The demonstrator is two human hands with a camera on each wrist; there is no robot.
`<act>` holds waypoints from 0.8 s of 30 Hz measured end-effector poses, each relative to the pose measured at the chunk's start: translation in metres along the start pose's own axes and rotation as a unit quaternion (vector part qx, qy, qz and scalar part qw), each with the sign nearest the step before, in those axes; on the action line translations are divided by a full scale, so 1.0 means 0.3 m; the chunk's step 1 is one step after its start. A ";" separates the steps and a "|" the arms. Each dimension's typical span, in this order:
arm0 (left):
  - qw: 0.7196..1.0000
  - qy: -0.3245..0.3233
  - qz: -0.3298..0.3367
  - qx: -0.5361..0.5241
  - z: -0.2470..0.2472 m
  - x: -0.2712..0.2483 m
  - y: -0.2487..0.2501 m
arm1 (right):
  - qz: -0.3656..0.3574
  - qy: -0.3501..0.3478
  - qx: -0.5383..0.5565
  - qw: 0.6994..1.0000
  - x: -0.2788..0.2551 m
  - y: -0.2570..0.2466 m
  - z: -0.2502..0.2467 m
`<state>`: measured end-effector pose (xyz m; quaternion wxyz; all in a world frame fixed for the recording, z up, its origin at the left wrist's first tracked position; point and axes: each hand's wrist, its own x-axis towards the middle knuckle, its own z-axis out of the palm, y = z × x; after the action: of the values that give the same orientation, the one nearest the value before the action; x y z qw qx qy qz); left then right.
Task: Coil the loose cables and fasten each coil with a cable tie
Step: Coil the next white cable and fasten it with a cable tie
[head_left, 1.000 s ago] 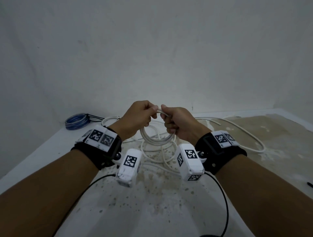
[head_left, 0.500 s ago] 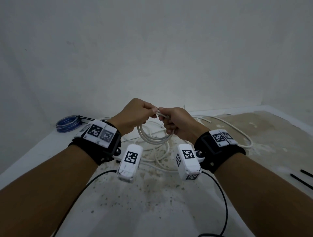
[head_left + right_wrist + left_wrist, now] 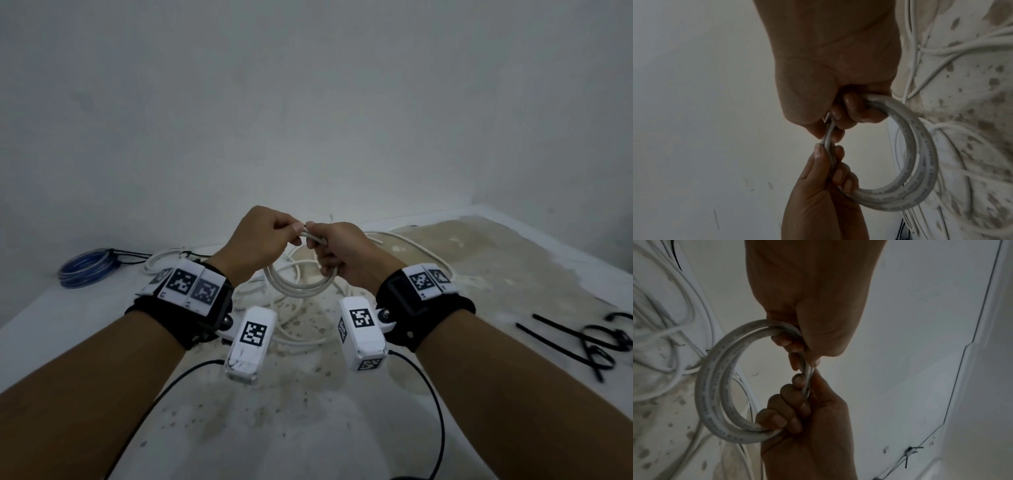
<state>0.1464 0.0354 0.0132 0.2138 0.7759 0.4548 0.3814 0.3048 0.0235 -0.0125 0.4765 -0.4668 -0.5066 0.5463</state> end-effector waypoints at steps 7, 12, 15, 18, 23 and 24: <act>1.000 -0.013 -0.009 0.006 0.166 -0.006 0.100 | 0.008 0.048 -0.006 0.999 -0.100 0.035 -0.146; 0.998 -0.045 -0.025 -0.033 0.299 -0.035 0.163 | 0.016 0.090 -0.047 0.995 -0.214 0.063 -0.251; 0.997 -0.064 -0.011 -0.041 0.372 -0.063 0.210 | 0.025 0.138 -0.080 0.987 -0.287 0.081 -0.327; 0.997 -0.075 0.008 -0.021 0.427 -0.089 0.255 | 0.033 0.242 -0.202 0.949 -0.340 0.094 -0.448; 0.995 -0.095 0.010 -0.018 0.478 -0.116 0.303 | 0.110 0.366 -0.522 0.763 -0.465 0.087 -0.683; 0.995 -0.098 0.009 -0.020 0.483 -0.121 0.310 | 0.120 0.372 -0.553 0.735 -0.485 0.095 -0.722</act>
<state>0.3000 -0.0400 -0.0277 0.2689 0.8093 0.4171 0.3144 0.5346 -0.0985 -0.0479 0.2151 -0.8712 -0.4412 0.0049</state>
